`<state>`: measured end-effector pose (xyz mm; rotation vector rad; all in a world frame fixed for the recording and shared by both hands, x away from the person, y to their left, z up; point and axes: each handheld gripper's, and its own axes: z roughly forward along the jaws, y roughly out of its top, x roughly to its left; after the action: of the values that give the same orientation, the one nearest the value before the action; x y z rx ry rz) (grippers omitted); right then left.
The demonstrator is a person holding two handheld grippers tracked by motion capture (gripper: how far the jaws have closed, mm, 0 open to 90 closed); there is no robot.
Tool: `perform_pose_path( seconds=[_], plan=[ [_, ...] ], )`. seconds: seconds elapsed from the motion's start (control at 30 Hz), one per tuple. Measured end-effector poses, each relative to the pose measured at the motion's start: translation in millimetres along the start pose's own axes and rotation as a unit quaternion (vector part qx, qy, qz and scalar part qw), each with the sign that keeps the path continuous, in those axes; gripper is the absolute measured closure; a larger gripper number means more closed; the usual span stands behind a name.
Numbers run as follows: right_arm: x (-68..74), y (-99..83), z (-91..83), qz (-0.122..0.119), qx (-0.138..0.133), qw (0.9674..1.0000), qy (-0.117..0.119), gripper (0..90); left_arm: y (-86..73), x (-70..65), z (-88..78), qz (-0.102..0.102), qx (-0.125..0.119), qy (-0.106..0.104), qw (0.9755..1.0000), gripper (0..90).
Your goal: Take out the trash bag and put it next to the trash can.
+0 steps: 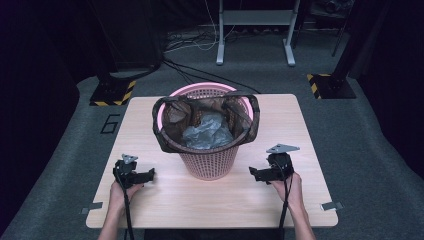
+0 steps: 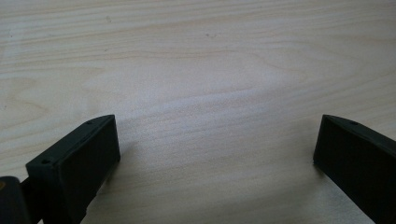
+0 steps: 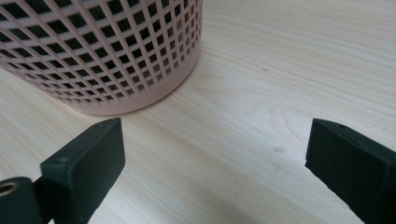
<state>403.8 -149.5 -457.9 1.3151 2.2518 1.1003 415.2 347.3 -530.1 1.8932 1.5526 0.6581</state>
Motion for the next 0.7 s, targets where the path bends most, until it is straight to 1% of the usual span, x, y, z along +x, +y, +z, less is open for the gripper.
perform_pose_path(
  seconds=[0.03,0.1,0.13,0.17,0.2,0.23,0.27,0.3,0.33,0.4,0.43,0.6,0.7],
  plan=[
    [-0.4,1.2,-1.8,0.0,-0.002,1.0,0.002,3.5,0.0,0.3,-0.8,0.004,0.002,-0.002,1.0,0.1],
    [-1.5,2.9,-3.9,-0.001,-0.002,1.0,0.004,3.7,2.3,0.7,-2.5,0.004,0.018,0.0,0.9998,0.3],
    [-2.1,4.1,-5.1,0.001,-0.001,1.0,0.004,3.8,4.0,0.9,-3.7,0.003,0.026,0.0,0.9996,1.0],
    [-2.8,5.6,-6.3,0.001,0.0,1.0,0.006,4.0,4.8,0.9,-4.7,0.007,0.029,-0.002,0.9996,2.8],
    [-3.2,6.9,-7.0,0.0,0.0,1.0,0.005,4.0,5.9,1.1,-6.1,0.013,0.031,-0.009,0.9994,3.2],
    [-3.9,8.9,-8.3,-0.002,0.001,1.0,0.002,4.2,7.7,1.3,-8.4,0.007,0.03,-0.025,0.9992,3.2],
    [-4.1,11.9,-10.3,-0.002,0.002,1.0,0.002,5.1,7.7,1.3,-8.4,0.007,0.03,-0.025,0.9992,3.1],
    [-4.6,14.5,-11.8,-0.003,0.003,1.0,0.0,5.4,11.9,2.5,-14.0,0.007,0.029,-0.045,0.9986,3.1],
    [-5.2,16.6,-12.9,-0.006,0.003,1.0,-0.001,5.5,13.7,2.4,-16.0,0.005,0.026,-0.05,0.9984,3.1],
    [-5.8,19.6,-14.4,-0.005,0.004,1.0,0.0,5.5,19.7,2.8,-21.0,0.007,0.021,-0.063,0.9978,3.2],
    [-6.3,21.9,-15.8,-0.002,0.005,1.0,0.001,5.6,22.9,2.1,-23.1,0.011,0.022,-0.063,0.9977,3.2],
    [-6.9,29.8,-20.6,-0.007,0.003,1.0,0.001,5.9,38.0,0.7,-30.3,0.033,0.029,-0.056,0.9975,3.2],
    [-7.0,36.6,-24.5,-0.007,0.004,1.0,0.002,6.0,50.5,2.1,-39.4,0.037,0.023,-0.058,0.9974,3.3]
  ],
)
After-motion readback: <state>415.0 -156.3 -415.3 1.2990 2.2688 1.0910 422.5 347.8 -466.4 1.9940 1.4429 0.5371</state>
